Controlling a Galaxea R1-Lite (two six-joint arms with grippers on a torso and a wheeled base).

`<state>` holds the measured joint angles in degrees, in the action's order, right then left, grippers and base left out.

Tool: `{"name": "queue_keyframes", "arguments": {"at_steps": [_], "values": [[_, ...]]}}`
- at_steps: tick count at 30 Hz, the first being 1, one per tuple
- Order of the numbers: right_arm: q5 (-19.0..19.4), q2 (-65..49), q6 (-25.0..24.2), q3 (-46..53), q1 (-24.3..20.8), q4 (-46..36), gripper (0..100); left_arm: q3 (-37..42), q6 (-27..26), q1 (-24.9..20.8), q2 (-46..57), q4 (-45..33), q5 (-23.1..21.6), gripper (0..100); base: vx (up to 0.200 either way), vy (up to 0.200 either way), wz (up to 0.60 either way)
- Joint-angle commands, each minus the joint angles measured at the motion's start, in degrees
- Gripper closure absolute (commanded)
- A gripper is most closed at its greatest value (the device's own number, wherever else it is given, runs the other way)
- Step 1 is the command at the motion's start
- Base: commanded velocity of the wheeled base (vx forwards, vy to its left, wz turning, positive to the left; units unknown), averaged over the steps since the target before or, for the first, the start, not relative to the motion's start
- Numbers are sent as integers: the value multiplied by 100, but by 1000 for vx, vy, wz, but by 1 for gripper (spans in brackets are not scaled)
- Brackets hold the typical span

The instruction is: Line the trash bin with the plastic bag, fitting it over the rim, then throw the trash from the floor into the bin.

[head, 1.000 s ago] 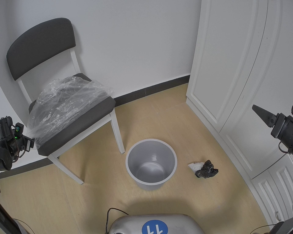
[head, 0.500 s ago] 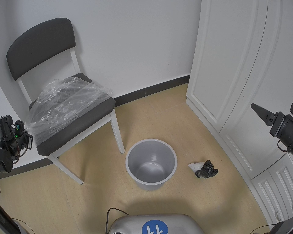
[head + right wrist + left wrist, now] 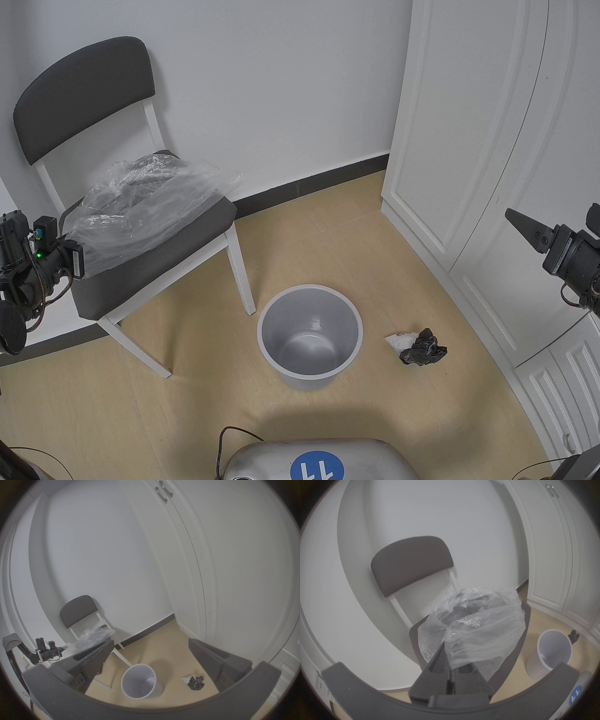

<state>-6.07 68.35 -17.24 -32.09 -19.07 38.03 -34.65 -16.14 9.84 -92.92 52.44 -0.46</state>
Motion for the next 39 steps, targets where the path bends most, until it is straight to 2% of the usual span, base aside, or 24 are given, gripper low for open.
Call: {"name": "queue_keyframes", "arguments": {"at_steps": [1, 4, 5, 10, 14, 22, 25, 33, 39], "values": [[-26, 548, -16, 45, -45, 116, 0, -324, 190, -579, 564, -85, -156, 100, 0, 0, 0], [-61, 715, -16, 71, -132, 178, 0, -587, 199, -834, 661, -164, -165, 100, 0, 0, 0], [-158, 855, -16, 124, -229, 301, 0, -842, 190, -1098, 749, -331, -191, 100, 0, 0, 0], [-228, 908, 54, 361, -431, 424, 0, -904, 436, -1634, 924, -446, -507, 100, 0, 0, 0], [-166, 1005, 19, 458, -554, 406, 0, -965, 770, -2232, 1197, -498, -507, 100, 0, 0, 0], [-166, 1470, -280, 537, -1073, 433, 0, -1624, 805, -3137, 1232, -806, -437, 100, 0, 0, 0], [-166, 1567, -333, 563, -1284, 424, 0, -1739, 823, -3313, 1276, -1043, -455, 100, 0, 0, 0], [-122, 1919, -500, 686, -1732, 442, 0, -1941, 964, -3911, 1188, -1078, -349, 100, 0, 0, 0], [-140, 2050, -579, 686, -1688, 626, 0, -2108, 964, -4236, 1232, -1087, -112, 100, 0, 0, 0]]}}
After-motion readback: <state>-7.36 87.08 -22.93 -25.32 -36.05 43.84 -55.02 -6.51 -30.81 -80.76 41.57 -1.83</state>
